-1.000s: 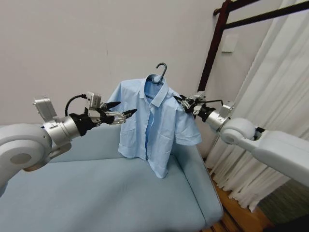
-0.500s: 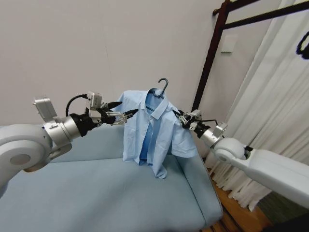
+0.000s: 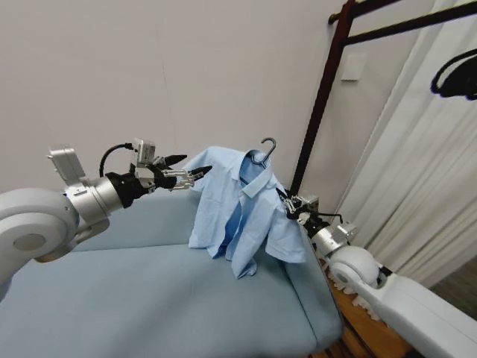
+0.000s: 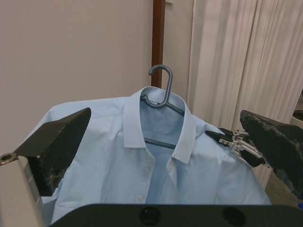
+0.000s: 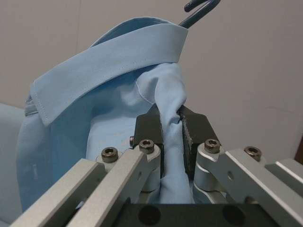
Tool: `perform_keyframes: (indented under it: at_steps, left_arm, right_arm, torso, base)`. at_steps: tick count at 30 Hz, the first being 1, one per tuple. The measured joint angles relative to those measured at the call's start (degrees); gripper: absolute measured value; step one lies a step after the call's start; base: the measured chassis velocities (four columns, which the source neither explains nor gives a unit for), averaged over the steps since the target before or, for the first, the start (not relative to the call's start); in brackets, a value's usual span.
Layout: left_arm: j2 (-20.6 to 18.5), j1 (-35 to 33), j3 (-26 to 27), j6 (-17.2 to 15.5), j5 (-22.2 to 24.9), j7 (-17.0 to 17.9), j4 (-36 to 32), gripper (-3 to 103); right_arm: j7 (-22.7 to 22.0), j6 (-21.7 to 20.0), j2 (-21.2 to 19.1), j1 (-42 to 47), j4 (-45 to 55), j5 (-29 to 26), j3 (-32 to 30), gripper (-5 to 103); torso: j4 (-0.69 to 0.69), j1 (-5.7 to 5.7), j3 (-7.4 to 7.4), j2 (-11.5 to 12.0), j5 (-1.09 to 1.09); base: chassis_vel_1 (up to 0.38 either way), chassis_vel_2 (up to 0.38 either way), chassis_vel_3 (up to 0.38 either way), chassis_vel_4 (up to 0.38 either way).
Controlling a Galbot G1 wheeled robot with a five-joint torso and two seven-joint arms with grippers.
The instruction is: Pick up the clothes from the sofa and hang them on the clothes hanger.
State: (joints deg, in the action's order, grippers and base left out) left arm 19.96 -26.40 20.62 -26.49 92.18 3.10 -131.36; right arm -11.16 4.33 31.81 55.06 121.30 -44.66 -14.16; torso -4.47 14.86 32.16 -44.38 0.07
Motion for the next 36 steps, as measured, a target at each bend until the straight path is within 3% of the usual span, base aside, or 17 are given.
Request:
perform_keyframes:
  at_steps: [4, 5, 10, 13, 16, 17, 21, 23, 26, 29, 32, 33, 34, 35, 36]
  left_arm:
    - [0.54, -0.09, -0.16, 0.00, -0.07, -0.09, 0.26, 100]
    - [0.54, -0.09, -0.16, 0.00, -0.07, -0.09, 0.26, 100]
    - [0.69, -0.26, -0.16, -0.04, -0.18, -0.28, 0.54, 100]
    - [0.72, -0.21, -0.15, -0.08, -0.20, -0.43, 0.61, 100]
    - [0.73, 0.13, -0.30, -0.12, -0.20, -0.66, 0.73, 100]
    - [0.73, 0.13, -0.30, -0.12, -0.20, -0.66, 0.73, 100]
    - [0.82, 0.09, -0.30, -0.16, -0.20, -0.75, 0.93, 100]
    - [0.82, -0.04, -0.22, -0.18, -0.20, -0.77, 0.93, 100]
    - [1.29, -0.60, 0.08, -0.23, -0.21, -0.83, 0.92, 100]
    - [1.68, -1.11, 0.30, -0.26, -0.29, -0.82, 0.72, 100]
    - [1.81, -3.86, 2.54, -0.30, -0.45, -0.68, -0.21, 100]
    - [1.81, -3.86, 2.54, -0.30, -0.45, -0.68, -0.21, 100]
    - [1.87, -4.37, 3.07, -0.32, -0.45, -0.64, -0.38, 100]
    - [2.18, -4.58, 3.32, -0.37, -0.46, -0.58, -0.41, 100]
    - [2.44, -4.58, 3.32, -0.39, -0.46, -0.58, -0.41, 100]
  right_arm:
    - [-4.53, -6.33, 0.90, 6.40, 5.92, 1.79, -7.61, 9]
    - [-4.53, -6.33, 0.90, 6.40, 5.92, 1.79, -7.61, 9]
    - [-12.52, -18.01, 4.09, 17.20, 16.40, 2.18, -21.23, 9]
    - [-14.05, -21.46, 4.64, 21.16, 19.50, 1.79, -26.33, 9]
    - [-16.04, -27.93, 4.17, 24.72, 22.34, -0.85, -34.04, 9]
    - [-16.04, -27.93, 4.17, 24.72, 22.34, -0.85, -34.04, 9]
    - [-18.65, -37.86, 0.80, 25.73, 22.54, -8.25, -43.19, 9]
    - [-18.66, -38.86, 0.24, 25.55, 22.54, -9.19, -44.29, 9]
    - [-20.28, -45.60, -5.29, 21.08, 22.44, -18.23, -49.47, 9]
    - [-22.61, -46.85, -9.07, 15.10, 22.38, -23.63, -48.72, 9]
    - [-28.87, -47.07, -14.79, -0.63, 22.38, -33.92, -37.75, 9]
    - [-28.87, -47.07, -14.79, -0.63, 22.38, -33.92, -37.75, 9]
    - [-31.57, -47.11, -16.24, -5.94, 22.38, -38.53, -33.73, 9]
    - [-35.05, -47.10, -18.79, -15.31, 22.33, -47.04, -29.10, 9]
    - [-36.19, -47.09, -20.35, -19.94, 22.33, -51.17, -27.58, 9]
  torso:
    - [0.03, 0.00, 0.01, 0.00, 0.00]
    - [0.03, 0.00, 0.01, 0.00, 0.00]
    - [0.00, 0.00, 0.00, 0.00, 0.01]
    - [0.00, 0.00, 0.00, 0.00, 0.01]
    - [0.01, -0.01, 0.00, 0.00, 0.00]
    - [0.01, -0.01, 0.00, 0.00, 0.00]
    - [0.01, 0.00, 0.01, 0.00, 0.02]
    - [0.00, 0.00, 0.01, 0.00, 0.02]
    - [0.00, 0.00, 0.00, 0.00, 0.02]
    - [0.01, 0.00, 0.01, 0.00, 0.01]
    - [0.02, 0.00, 0.01, 0.00, 0.00]
    - [0.02, 0.00, 0.01, 0.00, 0.00]
    - [0.06, 0.00, 0.01, 0.00, 0.03]
    - [0.08, 0.02, 0.02, 0.01, 0.03]
    - [0.07, 0.02, 0.02, 0.01, 0.00]
  base:
    - [0.000, 0.000, 0.000, 0.000]
    - [0.000, 0.000, 0.000, 0.000]
    - [0.000, 0.000, 0.000, 0.000]
    - [0.000, 0.000, 0.000, 0.000]
    - [0.000, 0.000, 0.000, 0.000]
    - [0.000, 0.000, 0.000, 0.000]
    - [0.000, 0.000, 0.000, 0.000]
    - [0.000, 0.000, 0.000, 0.000]
    - [0.000, 0.000, 0.000, 0.000]
    - [0.000, 0.000, 0.000, 0.000]
    - [0.000, 0.000, 0.000, 0.000]
    - [0.000, 0.000, 0.000, 0.000]
    - [0.000, 0.000, 0.000, 0.000]
    - [0.000, 0.000, 0.000, 0.000]
    - [0.000, 0.000, 0.000, 0.000]
